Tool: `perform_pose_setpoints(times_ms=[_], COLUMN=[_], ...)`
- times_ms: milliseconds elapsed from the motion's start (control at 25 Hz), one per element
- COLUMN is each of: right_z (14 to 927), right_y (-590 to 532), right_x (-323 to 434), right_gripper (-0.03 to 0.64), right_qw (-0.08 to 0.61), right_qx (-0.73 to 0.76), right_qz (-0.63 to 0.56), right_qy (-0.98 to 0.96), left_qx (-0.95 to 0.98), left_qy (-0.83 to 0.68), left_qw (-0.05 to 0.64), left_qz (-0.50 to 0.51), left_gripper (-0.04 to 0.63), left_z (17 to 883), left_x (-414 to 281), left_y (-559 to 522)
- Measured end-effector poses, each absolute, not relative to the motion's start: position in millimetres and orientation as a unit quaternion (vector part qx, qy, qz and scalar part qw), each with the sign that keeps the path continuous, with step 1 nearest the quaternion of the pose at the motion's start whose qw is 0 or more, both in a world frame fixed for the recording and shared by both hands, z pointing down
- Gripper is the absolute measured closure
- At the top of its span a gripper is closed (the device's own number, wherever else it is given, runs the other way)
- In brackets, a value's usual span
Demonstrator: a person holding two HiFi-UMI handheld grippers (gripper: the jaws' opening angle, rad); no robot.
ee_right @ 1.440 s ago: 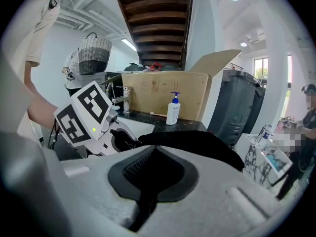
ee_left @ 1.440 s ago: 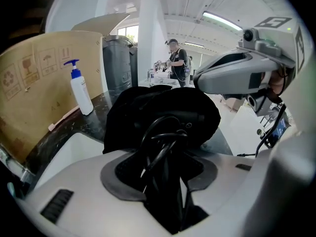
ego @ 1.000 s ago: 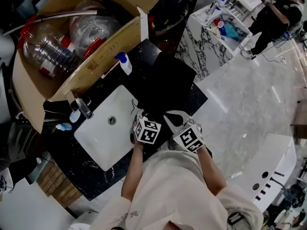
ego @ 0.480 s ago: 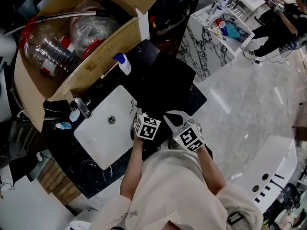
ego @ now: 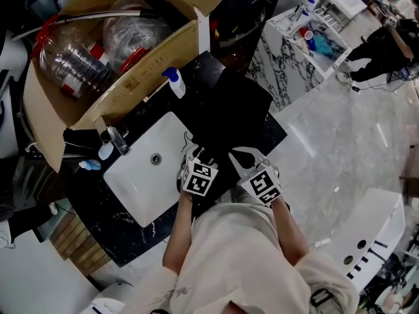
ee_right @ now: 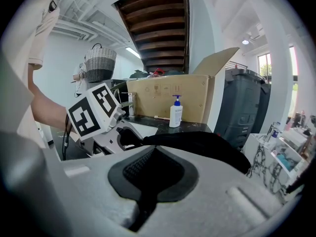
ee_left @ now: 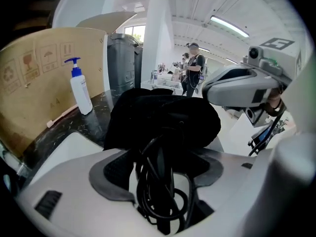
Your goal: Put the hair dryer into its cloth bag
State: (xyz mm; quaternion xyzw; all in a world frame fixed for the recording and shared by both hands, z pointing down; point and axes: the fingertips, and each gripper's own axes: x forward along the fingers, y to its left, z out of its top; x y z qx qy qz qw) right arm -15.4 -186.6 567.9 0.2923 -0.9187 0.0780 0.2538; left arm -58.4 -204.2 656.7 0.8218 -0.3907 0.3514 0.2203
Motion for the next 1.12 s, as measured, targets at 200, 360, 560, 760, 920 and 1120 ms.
perform_pose_setpoints(times_ms=[200,360,560,760,920,1120], right_z=[568.0,567.7,567.7,567.7,568.6,567.3], right_y=[-186.8,-186.6,-187.0,-186.4,-186.6,-185.6], right_x=[-15.9,-15.6,-15.2,-16.0,-16.9,-17.3], right_gripper=[0.612,0.612,0.612,0.612,0.612,0.612], right_qw=[0.255,0.254,0.254,0.255,0.257,0.256], right_qx=[0.295,0.297,0.300,0.301,0.301,0.302], right_qz=[0.076,0.075,0.073,0.073,0.073,0.072], right_qy=[-0.918,-0.917,-0.917,-0.916,-0.915,-0.916], left_qx=[0.823,0.823,0.815,0.809,0.805,0.814], left_qy=[-0.385,-0.381,-0.367,-0.341,-0.323,-0.301], left_qw=[0.217,0.213,0.218,0.222,0.213,0.198], left_qz=[0.357,0.363,0.392,0.425,0.449,0.455], left_gripper=[0.296,0.296,0.295,0.296,0.303,0.372], left_z=[648.7,644.6,660.3,680.1,692.2,692.4], left_x=[-70.8,-81.5,-98.5,-104.6,-106.5,-101.8], left_y=[-185.0,-170.8,-154.9,-144.5,-141.9,-138.4])
